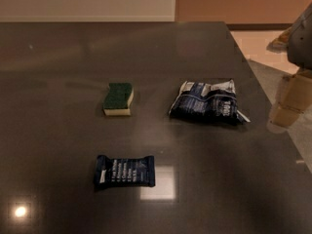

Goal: Move rxbar blueberry near blue chip bag

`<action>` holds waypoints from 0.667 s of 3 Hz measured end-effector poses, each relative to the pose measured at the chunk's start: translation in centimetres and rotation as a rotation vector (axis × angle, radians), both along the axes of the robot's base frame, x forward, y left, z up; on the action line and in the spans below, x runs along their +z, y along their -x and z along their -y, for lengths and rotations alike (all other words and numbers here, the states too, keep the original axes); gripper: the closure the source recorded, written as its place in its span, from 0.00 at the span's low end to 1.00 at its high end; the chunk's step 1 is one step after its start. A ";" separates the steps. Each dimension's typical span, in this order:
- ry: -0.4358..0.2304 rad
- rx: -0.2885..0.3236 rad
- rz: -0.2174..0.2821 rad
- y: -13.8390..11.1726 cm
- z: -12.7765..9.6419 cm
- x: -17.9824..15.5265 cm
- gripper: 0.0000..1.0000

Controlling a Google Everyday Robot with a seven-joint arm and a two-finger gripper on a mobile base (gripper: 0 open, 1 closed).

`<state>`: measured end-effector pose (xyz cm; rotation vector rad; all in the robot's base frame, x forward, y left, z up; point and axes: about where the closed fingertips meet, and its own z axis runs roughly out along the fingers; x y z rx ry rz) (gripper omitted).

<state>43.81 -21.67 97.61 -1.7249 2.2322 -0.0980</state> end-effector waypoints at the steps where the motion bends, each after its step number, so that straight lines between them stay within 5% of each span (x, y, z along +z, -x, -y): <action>1: 0.000 0.000 0.000 0.0 0.0 0.0 0.00; 2: -0.017 0.053 -0.016 0.0 -2.0 -0.3 0.00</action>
Offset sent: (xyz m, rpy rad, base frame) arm -0.0007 0.0445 -0.0126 0.0391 0.0637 0.1271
